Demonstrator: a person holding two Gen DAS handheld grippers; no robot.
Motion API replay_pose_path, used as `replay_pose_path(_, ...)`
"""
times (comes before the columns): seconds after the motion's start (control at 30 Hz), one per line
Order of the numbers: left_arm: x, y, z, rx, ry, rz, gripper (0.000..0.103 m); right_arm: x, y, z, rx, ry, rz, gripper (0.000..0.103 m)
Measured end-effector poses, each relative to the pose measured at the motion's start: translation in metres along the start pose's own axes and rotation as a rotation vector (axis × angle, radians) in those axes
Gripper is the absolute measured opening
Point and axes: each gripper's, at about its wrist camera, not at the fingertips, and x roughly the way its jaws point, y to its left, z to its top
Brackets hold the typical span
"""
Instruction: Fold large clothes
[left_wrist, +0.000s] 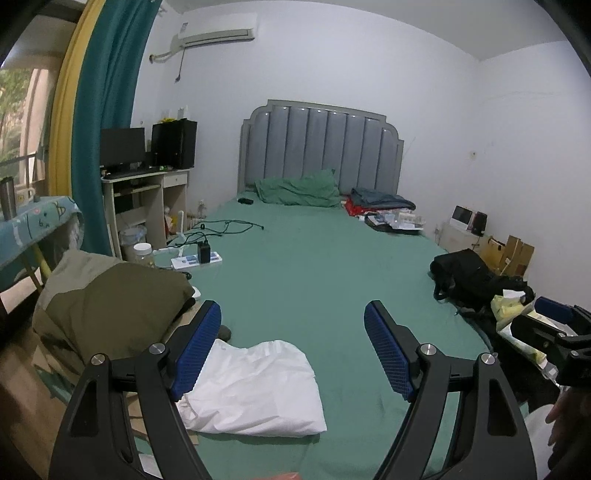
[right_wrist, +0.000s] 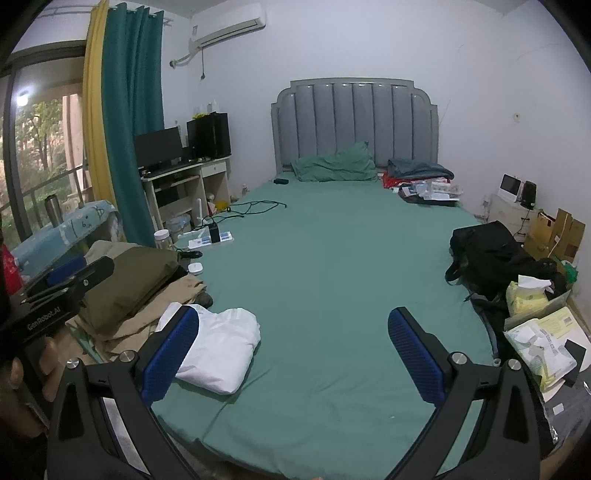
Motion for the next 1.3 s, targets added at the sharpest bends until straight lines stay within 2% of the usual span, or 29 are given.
replay_pose_path(0.63, 0.0025, 0.0022, -0.0039, -0.011, 0.01, 0.022, 0.083, 0.008, 0.0029, 0.0008, -0.003, 0.019, 0.029, 0.101)
replay_pose_path(1.3, 0.0017, 0.0019, -0.0099, -0.011, 0.014, 0.012, 0.083, 0.0075, 0.0027, 0.0, -0.004, 0.019, 0.03, 0.101)
